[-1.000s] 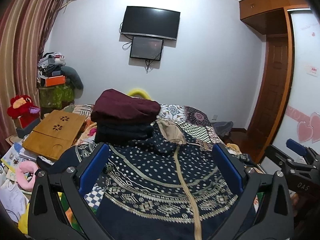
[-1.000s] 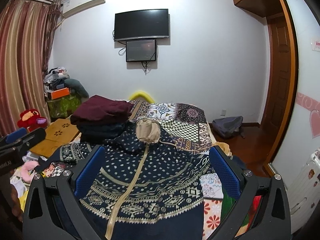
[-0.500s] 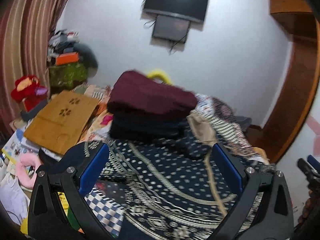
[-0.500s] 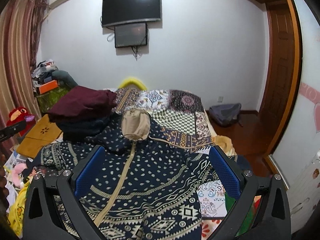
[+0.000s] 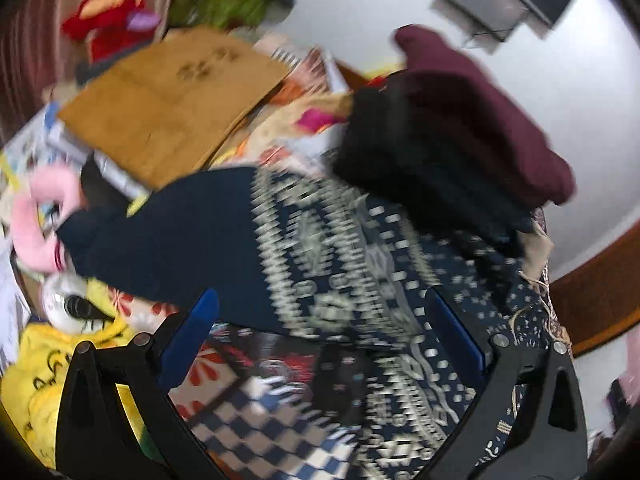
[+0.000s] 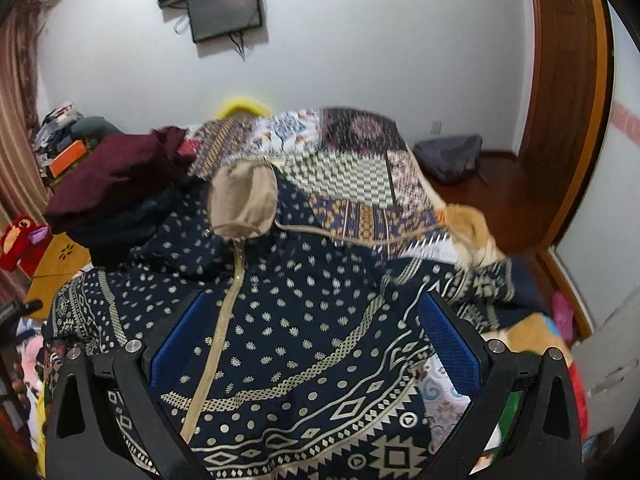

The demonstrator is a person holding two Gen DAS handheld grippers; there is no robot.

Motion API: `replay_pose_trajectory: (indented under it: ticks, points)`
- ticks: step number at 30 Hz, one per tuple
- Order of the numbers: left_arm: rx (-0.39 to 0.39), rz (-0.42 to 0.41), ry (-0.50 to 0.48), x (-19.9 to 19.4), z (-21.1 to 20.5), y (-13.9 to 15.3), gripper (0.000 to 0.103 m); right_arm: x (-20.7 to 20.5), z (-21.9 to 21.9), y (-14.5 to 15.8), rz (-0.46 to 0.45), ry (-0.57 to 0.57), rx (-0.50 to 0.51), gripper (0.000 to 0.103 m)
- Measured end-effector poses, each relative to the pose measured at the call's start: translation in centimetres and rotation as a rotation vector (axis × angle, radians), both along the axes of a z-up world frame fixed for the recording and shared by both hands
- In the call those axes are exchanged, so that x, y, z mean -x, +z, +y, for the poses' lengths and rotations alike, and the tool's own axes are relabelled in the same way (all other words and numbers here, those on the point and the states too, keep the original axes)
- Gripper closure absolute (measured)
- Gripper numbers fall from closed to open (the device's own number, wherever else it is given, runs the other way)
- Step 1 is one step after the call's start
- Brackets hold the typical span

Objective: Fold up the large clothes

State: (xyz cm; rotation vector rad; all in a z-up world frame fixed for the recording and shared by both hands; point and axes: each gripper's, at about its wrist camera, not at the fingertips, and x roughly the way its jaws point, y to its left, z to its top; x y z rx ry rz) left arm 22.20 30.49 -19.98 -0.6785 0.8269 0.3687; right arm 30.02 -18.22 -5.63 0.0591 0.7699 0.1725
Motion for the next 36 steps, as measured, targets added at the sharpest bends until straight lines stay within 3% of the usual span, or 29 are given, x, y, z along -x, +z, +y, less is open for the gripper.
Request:
replay_pose_trajectory:
  ticks: [2, 11, 25, 27, 30, 32, 34, 36]
  points:
    - [0.095, 0.004, 0.024, 0.7, 2.0, -1.7, 0.002, -0.9, 0.0, -0.8, 0.036, -0.01, -0.017, 0.0]
    - [0.325, -0.02, 0.097, 2.3, 6.4, -5.7, 0.012, -3.1, 0.9, -3.3, 0.125, -0.008, -0.03, 0.0]
    - [0.443, -0.022, 0.148, 2.8, 7.5, -8.5, 0.015, -2.6, 1.8, -2.3, 0.102, 0.011, -0.008, 0.0]
    - [0.429, -0.018, 0.16, 2.8, 7.7, -8.4, 0.023, -2.3, 1.9, -2.0, 0.094, 0.016, -0.008, 0.0]
    - [0.326, -0.003, 0.163, 1.9, 8.0, -7.2, 0.042, -2.0, 2.1, -1.5, 0.083, 0.021, -0.005, 0.0]
    - [0.215, -0.004, 0.155, 1.0, 8.0, -5.7, 0.058, -1.8, 2.1, -1.3, 0.076, 0.021, 0.0, 0.0]
    - [0.083, 0.021, 0.165, 0.1, 7.6, -4.1, 0.083, -1.7, 2.0, -1.1, 0.078, 0.02, -0.001, 0.0]
    - [-0.013, 0.048, 0.163, -0.8, 7.0, -2.9, 0.094, -1.5, 1.8, -0.9, 0.08, 0.021, -0.009, 0.0]
